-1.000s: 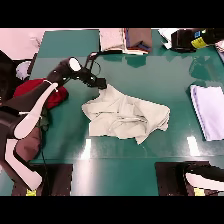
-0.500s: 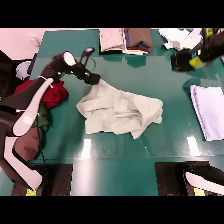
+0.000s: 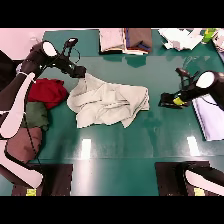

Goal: Fold the shirts.

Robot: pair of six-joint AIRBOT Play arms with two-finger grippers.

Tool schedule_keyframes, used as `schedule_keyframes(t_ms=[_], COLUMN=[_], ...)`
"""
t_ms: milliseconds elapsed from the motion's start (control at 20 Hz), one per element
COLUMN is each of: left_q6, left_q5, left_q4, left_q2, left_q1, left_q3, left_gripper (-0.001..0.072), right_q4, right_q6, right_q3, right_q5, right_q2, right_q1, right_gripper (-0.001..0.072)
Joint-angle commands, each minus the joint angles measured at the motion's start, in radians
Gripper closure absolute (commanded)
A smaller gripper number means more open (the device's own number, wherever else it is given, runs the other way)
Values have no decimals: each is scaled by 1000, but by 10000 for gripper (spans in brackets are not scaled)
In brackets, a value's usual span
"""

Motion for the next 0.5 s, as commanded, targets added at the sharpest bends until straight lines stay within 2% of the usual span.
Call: schedule_keyframes(t_ms=[0, 250, 400, 450], left_q6=[2, 2, 2, 2], left_q5=[-39, -60, -60, -61], left_q4=[7, 7, 7, 7], left_q2=[4, 4, 4, 4], left_q1=[5, 5, 5, 5], left_q3=[0, 0, 0, 0], left_gripper=[684, 684, 684, 684], right_q4=[116, 105, 106, 105], right_q6=[-2, 2, 2, 1], right_q3=[-1, 129, 156, 166], right_q5=[-120, -115, -113, -116], right_q2=[-130, -298, -362, -371], right_q1=[14, 79, 82, 82], right_gripper=[231, 233, 280, 416])
